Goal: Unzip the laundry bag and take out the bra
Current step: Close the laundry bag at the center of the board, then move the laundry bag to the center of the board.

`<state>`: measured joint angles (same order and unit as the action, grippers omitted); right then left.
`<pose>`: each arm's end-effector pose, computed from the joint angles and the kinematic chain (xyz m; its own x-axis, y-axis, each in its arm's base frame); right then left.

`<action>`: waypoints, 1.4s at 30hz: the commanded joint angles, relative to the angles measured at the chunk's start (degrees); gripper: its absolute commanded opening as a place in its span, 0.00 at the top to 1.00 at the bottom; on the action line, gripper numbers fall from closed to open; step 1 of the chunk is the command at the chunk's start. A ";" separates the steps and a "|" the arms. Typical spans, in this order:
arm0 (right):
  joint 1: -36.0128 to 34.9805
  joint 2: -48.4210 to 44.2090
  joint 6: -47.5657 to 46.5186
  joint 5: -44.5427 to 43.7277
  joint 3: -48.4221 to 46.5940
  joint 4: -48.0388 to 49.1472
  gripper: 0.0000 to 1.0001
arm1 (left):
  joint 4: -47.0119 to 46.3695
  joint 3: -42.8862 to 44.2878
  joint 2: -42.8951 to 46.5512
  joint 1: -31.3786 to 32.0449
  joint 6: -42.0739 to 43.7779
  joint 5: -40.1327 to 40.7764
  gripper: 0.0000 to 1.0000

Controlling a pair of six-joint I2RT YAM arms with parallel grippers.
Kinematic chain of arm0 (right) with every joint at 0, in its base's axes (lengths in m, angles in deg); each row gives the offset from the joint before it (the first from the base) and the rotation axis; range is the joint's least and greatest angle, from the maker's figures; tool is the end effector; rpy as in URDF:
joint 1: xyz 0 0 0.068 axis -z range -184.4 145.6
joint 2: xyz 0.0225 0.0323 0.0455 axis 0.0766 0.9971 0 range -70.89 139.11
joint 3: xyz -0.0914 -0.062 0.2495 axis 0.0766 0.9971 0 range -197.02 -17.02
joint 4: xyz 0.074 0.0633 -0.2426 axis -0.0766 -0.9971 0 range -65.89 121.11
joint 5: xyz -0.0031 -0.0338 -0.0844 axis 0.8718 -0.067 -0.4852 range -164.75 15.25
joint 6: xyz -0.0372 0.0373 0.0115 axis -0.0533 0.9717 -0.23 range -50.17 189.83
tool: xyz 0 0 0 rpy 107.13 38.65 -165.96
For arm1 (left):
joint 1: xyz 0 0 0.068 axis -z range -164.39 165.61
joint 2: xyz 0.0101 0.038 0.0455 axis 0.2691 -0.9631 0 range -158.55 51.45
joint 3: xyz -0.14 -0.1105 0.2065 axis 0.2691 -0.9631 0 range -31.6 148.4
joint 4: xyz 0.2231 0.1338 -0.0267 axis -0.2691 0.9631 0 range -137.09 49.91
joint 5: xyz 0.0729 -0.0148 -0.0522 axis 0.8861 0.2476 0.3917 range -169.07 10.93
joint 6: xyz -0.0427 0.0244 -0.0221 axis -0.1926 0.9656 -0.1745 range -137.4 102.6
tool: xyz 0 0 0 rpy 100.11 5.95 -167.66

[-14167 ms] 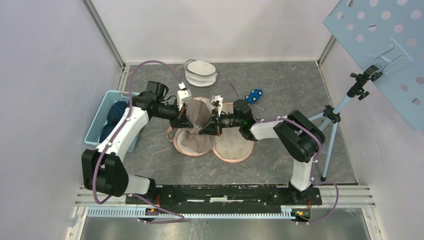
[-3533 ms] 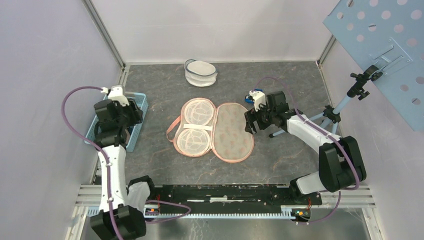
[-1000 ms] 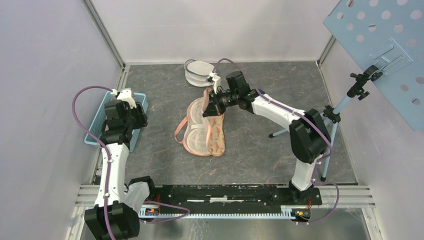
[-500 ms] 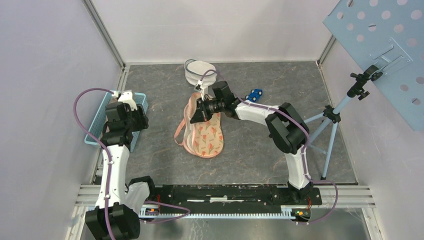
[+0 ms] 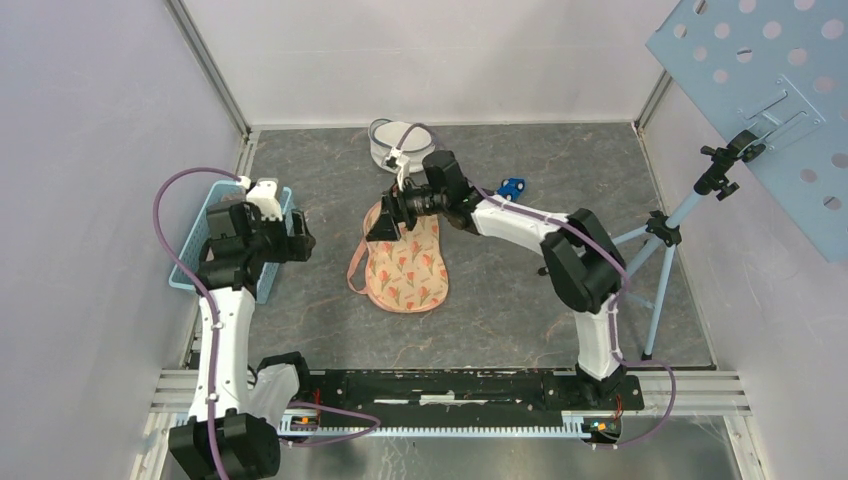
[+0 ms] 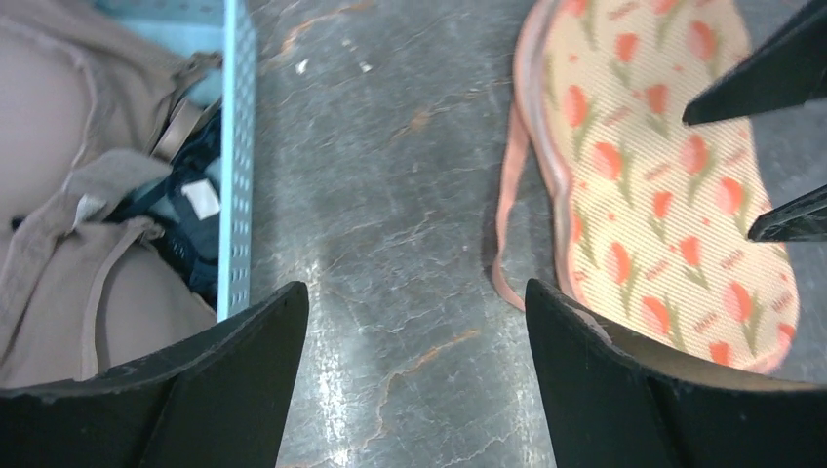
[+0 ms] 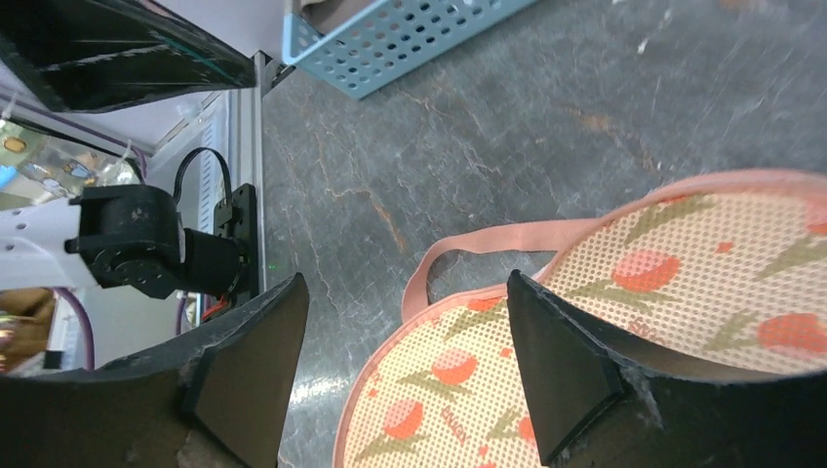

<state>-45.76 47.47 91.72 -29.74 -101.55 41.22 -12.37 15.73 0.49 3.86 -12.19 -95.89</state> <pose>0.3385 0.3316 0.2194 -0.6356 -0.2085 -0.7434 -0.7718 0.1944 0.6054 0.1849 0.0280 0.2960 -0.6024 -0.0366 -0.7973 0.0824 0.9908 -0.1077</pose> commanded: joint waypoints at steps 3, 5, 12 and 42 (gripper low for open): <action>2.45 -15.50 -12.22 -0.94 4.08 -7.64 0.14 | 9.86 8.89 -3.03 0.88 19.26 -18.40 0.12; 4.47 -19.40 -14.07 -1.03 7.51 -9.81 0.12 | 14.92 11.44 -4.85 1.64 26.94 -22.42 0.11; 13.63 -31.61 -18.90 0.52 18.24 -15.25 0.04 | 25.60 19.87 -13.69 10.62 38.55 -21.86 0.08; 23.87 -47.08 -26.45 -6.08 34.60 -19.60 0.02 | 5.70 24.00 -52.76 41.41 43.70 6.20 0.08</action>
<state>-22.50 1.64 65.29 -35.92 -67.30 18.62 -2.95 37.56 -49.26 46.09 24.49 -92.37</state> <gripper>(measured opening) 0.979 0.906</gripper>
